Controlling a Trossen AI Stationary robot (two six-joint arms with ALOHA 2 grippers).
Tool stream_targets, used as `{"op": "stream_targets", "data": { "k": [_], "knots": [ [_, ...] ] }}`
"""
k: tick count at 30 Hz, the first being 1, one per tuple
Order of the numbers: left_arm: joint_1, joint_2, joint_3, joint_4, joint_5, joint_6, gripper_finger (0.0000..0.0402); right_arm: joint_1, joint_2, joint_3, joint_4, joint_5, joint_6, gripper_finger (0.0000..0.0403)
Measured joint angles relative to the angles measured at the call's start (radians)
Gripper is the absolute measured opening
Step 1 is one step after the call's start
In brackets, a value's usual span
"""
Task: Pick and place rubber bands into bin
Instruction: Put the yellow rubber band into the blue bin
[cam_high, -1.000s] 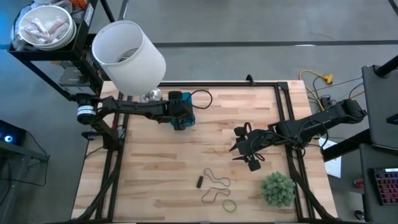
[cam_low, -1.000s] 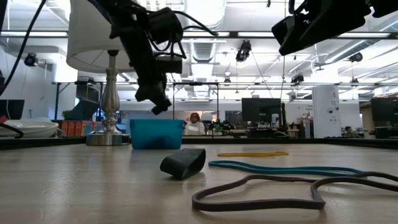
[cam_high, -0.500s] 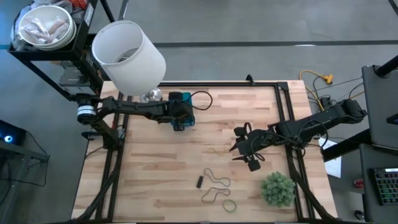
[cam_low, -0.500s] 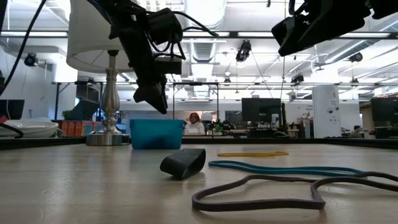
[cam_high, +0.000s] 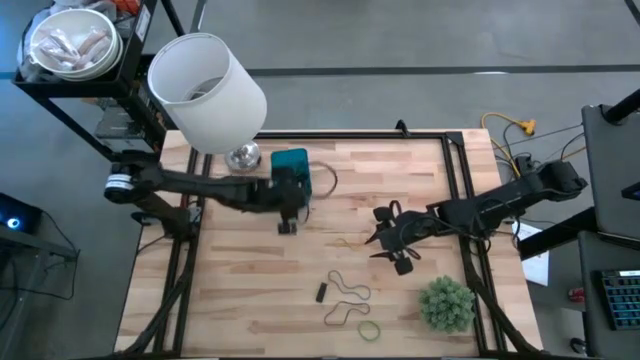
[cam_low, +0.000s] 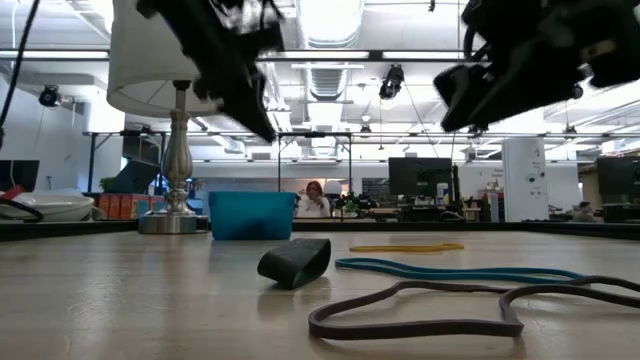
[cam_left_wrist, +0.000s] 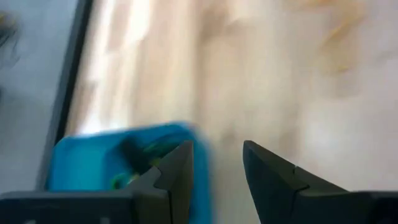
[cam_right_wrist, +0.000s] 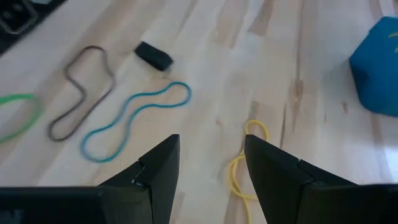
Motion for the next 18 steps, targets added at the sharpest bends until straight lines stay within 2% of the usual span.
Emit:
{"op": "stream_targets", "data": {
  "k": [11, 15, 18],
  "knots": [
    [-0.405, -0.042, -0.038, 0.185, -0.004, -0.015, 0.0125, -0.126, 0.269, 0.080, 0.027, -0.025, -0.003, 0.0176],
    [-0.521, -0.017, -0.051, 0.233, -0.113, -0.012, 0.0125, -0.164, 0.355, 0.127, 0.008, -0.105, 0.000, 0.0176],
    [-0.577, -0.004, -0.051, 0.234, -0.200, 0.011, 0.0125, -0.174, 0.407, 0.157, -0.023, -0.117, 0.002, 0.0175]
  ]
}}
